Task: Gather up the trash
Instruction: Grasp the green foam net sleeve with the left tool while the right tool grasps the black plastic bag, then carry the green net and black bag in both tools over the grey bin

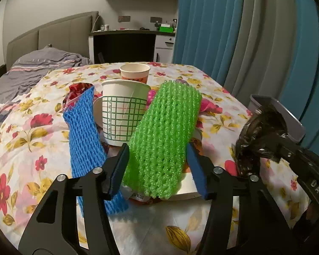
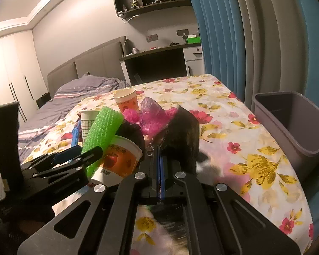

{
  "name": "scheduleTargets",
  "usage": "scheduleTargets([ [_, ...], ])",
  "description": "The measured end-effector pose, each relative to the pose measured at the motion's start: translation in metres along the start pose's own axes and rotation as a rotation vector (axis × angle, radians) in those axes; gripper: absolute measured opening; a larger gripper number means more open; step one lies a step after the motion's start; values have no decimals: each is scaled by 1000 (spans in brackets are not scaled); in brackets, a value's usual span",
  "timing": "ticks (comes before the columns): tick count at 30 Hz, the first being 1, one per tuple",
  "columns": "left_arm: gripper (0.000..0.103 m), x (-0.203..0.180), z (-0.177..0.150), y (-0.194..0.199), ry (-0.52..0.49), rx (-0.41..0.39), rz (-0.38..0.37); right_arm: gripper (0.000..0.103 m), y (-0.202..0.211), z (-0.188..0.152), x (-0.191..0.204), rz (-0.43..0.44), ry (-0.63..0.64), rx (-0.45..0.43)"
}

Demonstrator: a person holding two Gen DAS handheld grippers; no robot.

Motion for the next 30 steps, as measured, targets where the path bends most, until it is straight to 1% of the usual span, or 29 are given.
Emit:
scheduleTargets([
  [3,36,1,2,1,18,-2,-18,1,4,1,-1,7,4,-9],
  [4,33,2,3,3,24,-7,-23,1,5,2,0,7,6,-11],
  [6,21,1,5,6,32,-14,-28,1,7,3,-1,9,6,-16],
  [9,13,4,8,9,49,-23,-41,1,9,4,-4,13,0,-20],
  [13,13,4,18,29,81,-68,-85,1,15,8,-7,21,-7,-27],
  [17,13,-4,37,57,81,-137,-147,1,23,15,-12,21,-8,-48],
  [19,13,-10,44,63,71,-151,-159,1,28,21,-17,16,-6,-63],
  [22,13,-23,51,66,43,-162,-169,1,37,30,-27,3,-6,-88],
  [25,13,-42,56,66,14,-162,-196,1,43,40,-41,-14,-16,-105],
  [30,13,-88,68,57,-39,-148,-269,1,55,62,-71,-64,-26,-131],
])
Point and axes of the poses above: each gripper's, at about its wrist camera, not at the fingertips, and y roughly against the way its jaws point, x to its left, z to its top, the point moved 7 cm from there along -y, roughly the way its jaws point, and after that the axes turned 3 degrees about -z, right-handed, at the moved point
